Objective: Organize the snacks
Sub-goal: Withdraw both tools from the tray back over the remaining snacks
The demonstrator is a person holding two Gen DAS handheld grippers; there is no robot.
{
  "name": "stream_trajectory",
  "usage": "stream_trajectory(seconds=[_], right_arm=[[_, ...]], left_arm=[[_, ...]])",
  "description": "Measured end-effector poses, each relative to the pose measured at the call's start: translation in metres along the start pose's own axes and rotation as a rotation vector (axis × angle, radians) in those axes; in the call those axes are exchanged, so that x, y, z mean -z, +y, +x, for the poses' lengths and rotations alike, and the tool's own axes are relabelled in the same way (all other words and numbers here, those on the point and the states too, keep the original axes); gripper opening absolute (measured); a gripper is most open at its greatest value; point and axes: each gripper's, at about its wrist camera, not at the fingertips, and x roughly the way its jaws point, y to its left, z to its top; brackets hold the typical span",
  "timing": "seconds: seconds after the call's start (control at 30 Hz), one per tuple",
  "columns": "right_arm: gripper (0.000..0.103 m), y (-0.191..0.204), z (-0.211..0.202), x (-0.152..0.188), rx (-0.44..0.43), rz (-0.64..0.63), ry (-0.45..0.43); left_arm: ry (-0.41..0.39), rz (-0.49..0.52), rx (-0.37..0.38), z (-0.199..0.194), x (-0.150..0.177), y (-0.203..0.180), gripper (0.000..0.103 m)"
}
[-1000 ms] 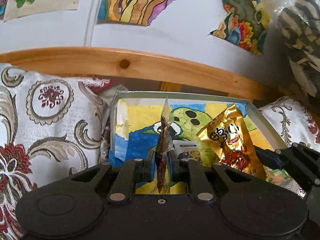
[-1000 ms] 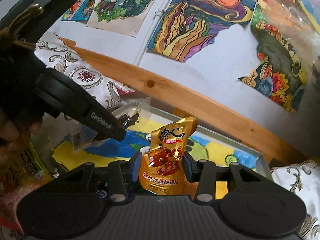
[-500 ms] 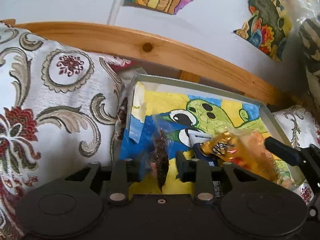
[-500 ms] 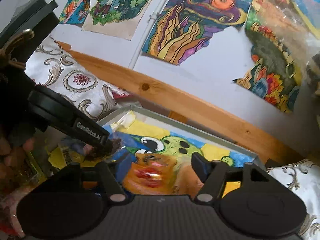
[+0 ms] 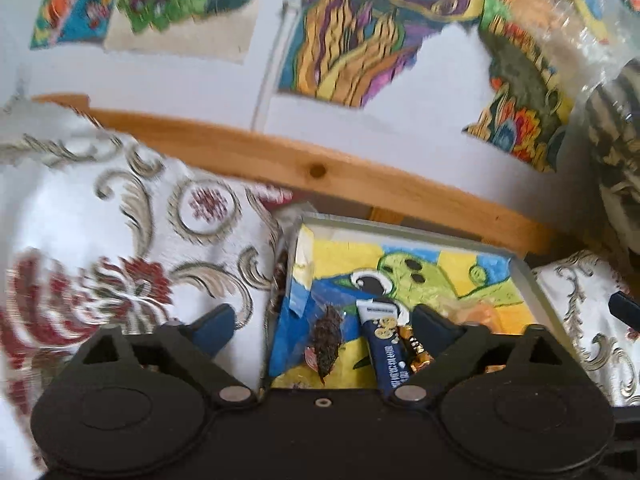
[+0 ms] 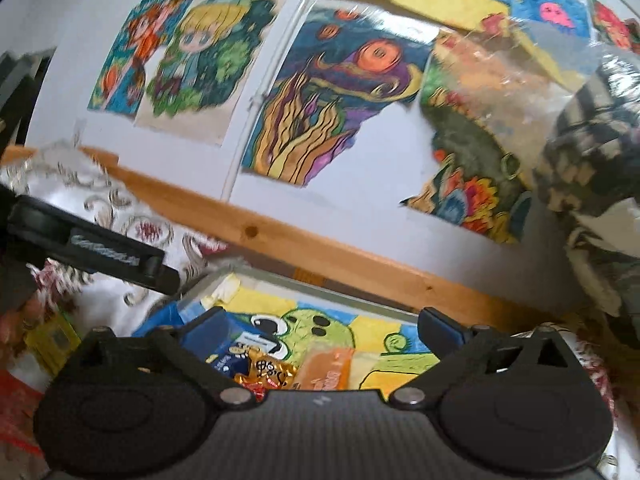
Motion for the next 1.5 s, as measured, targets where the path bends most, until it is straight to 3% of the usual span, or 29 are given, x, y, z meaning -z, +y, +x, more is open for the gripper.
stream_trajectory(seconds=[0.2, 0.4, 0.87, 1.13, 1.5], right_arm=[[0.103, -0.006, -0.043, -0.013, 0.0, -0.001, -0.022], [0.103, -0.016, -0.095, -0.019, 0.016, 0.076, -0.029], [0.103, -0.023, -0.182, 0.005, 0.089, 0.154, -0.024], [0.103, -0.021, -0.201, 0.03, 0.094, 0.221, 0.025], [0.103, 0.0, -0.198, 0.062, 0.042, 0.215, 0.163]], left_arm=[[-0.047, -0.022, -0.006, -0.055, -0.001, -0.001, 0.102], [-0.054, -0.046, -0.023, -0.104, 0.011, -0.003, 0.102], [-0.073, 0.024, -0.025, -0.194, 0.052, -0.016, 0.102], [-0.025, 0.059, -0.021, -0.216, 0.083, -0.015, 0.102], [0.048, 0.117, -0.048, -0.216, 0.13, -0.002, 0.102]])
